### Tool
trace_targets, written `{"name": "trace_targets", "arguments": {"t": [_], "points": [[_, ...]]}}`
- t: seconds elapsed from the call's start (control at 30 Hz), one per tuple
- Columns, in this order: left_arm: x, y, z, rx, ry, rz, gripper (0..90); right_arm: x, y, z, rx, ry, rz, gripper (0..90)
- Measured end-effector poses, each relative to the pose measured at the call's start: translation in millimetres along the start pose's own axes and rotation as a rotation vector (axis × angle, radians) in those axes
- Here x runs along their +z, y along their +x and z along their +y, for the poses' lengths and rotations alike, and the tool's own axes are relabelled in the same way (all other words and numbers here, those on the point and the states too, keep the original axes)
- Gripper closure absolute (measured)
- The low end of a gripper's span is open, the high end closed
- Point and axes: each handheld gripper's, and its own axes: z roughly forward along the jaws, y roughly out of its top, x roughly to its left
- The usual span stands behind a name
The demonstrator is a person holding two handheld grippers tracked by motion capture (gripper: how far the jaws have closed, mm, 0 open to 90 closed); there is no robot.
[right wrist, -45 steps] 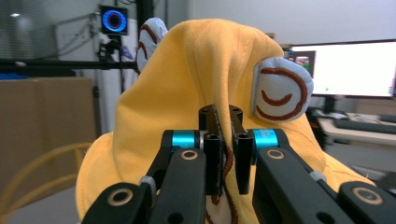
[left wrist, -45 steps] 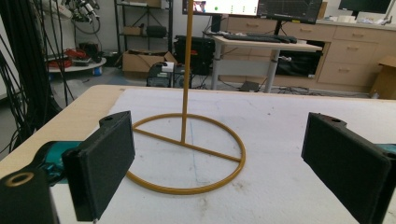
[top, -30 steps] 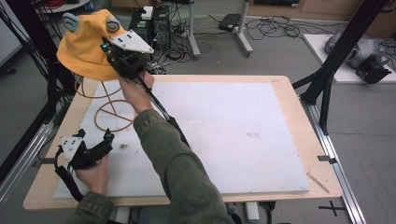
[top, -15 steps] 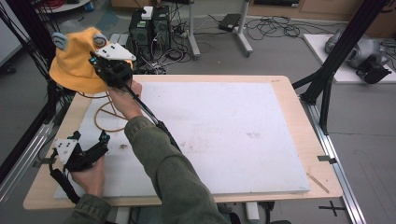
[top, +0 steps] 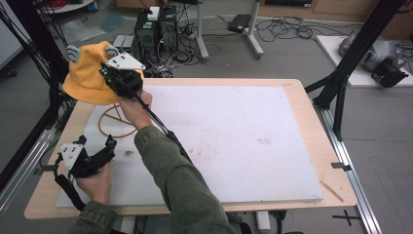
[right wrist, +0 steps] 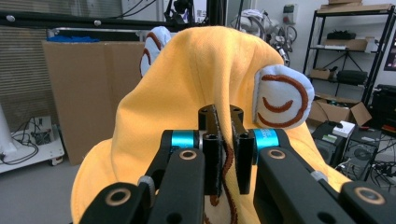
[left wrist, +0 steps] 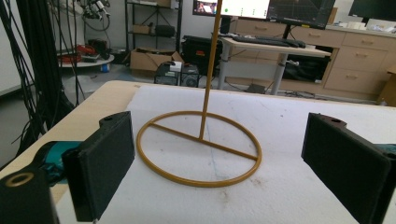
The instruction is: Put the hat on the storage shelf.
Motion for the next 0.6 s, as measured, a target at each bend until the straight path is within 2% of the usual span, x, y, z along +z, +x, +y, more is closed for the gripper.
{"name": "trace_targets", "arguments": {"t": [0.03, 0.07, 0.1, 0.13, 0.17, 0.2, 0.23, 0.27, 0.43, 0.5, 0.53, 0.57, 0.6], "points": [[0.0, -0.1, 0.0, 0.002, 0.002, -0.002, 9.9, 0.0, 0.0, 0.0, 0.0, 0.0, 0.0, 76.9], [0.1, -0.4, -0.2, 0.006, 0.001, 0.0, 9.9, -0.7, -3.4, 0.5, 0.03, 0.002, 0.017, 47.8], [0.0, -1.1, -0.5, 0.008, 0.0, 0.001, 9.9, -0.7, -3.4, 0.5, 0.03, 0.002, 0.017, 47.8], [-0.2, -1.2, -0.5, 0.012, 0.001, 0.0, 9.9, -3.0, -4.9, 0.9, 0.032, 0.009, -0.022, 33.5], [-0.3, -1.5, -0.5, 0.011, 0.0, 0.0, 9.9, -4.6, -6.1, 1.3, 0.022, 0.005, -0.033, 28.6], [-0.5, -1.7, -0.3, 0.01, -0.001, -0.001, 9.9, -4.6, -6.1, 1.3, 0.022, 0.005, -0.033, 28.6], [-0.7, -2.0, -0.1, 0.013, -0.003, -0.002, 9.9, -10.0, -9.4, 3.0, 0.007, -0.006, -0.059, 21.2], [-0.6, -2.1, 0.0, 0.015, -0.003, -0.002, 9.9, -10.0, -9.4, 3.0, 0.007, -0.006, -0.059, 21.2], [1.1, -2.4, -0.5, 0.021, -0.003, -0.001, 9.9, -39.1, -29.7, 11.8, -0.037, -0.04, -0.116, 14.5], [1.8, -3.0, -0.6, 0.032, -0.002, 0.004, 10.0, -52.3, -41.5, 12.6, -0.037, -0.042, -0.149, 13.0], [1.8, -3.0, -0.6, 0.032, -0.002, 0.004, 10.0, -52.3, -41.5, 12.6, -0.037, -0.042, -0.149, 13.0], [1.9, -3.5, -0.6, 0.033, -0.002, 0.005, 10.0, -59.0, -48.7, 13.1, -0.041, -0.037, -0.169, 12.8], [2.1, -3.8, -0.5, 0.034, -0.004, 0.006, 10.0, -74.4, -64.2, 14.5, -0.049, -0.033, -0.211, 12.4]]}}
